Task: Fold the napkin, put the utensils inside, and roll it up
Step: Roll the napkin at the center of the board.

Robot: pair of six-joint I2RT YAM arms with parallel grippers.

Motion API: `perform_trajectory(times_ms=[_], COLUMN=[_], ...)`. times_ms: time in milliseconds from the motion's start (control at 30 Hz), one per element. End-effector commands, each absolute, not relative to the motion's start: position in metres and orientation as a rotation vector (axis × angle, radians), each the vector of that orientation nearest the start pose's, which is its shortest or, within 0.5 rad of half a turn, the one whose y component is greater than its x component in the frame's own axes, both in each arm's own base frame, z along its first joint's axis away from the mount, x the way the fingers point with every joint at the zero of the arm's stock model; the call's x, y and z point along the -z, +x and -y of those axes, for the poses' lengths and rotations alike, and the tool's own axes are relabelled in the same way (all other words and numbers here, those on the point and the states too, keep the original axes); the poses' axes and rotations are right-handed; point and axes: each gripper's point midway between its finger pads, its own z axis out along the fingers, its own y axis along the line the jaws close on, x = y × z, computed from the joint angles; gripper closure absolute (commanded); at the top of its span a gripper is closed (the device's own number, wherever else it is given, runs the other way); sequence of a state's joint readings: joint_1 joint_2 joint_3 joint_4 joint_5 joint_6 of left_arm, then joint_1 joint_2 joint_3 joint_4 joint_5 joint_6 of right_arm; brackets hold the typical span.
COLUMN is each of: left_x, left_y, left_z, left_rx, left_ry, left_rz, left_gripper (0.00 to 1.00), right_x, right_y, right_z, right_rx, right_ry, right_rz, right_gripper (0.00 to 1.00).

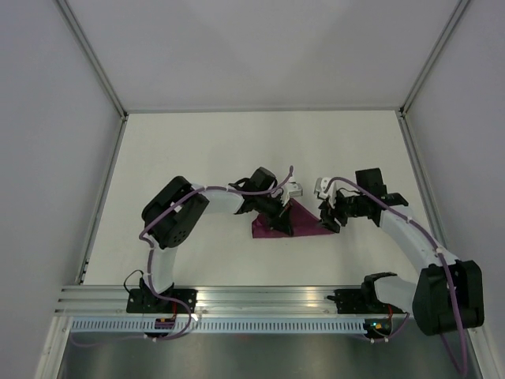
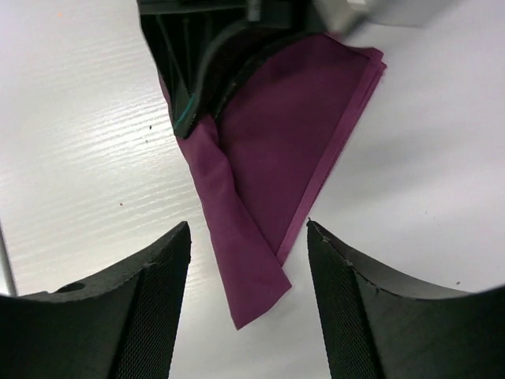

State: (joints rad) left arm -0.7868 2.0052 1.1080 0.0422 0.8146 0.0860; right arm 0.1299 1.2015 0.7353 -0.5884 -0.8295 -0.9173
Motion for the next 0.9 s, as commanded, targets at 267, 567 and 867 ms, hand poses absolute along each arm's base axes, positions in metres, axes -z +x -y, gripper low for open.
perform_trajectory(times_ms=[267, 567, 867], left_x=[0.037, 0.039, 0.046], left_y=[0.173, 0.181, 0.185], left_z=[0.355, 0.357, 0.357], left_rx=[1.459, 1.43, 1.399], left_ry=[1.288, 1.259, 1.254], left_rz=[-2.53, -2.552, -2.566], left_gripper=[0.98, 0.98, 0.97], right_x=[-0.063, -0.04, -0.033], right_y=[0.228, 0.213, 0.203], right_z=[-0.185, -0.204, -0.209], right_rx=[-0.426, -0.462, -0.539], right_ry=[-1.62, -1.721, -1.78], right_rz=[-1.63, -1.671, -1.714], right_gripper=[0.3, 0.31, 0.33])
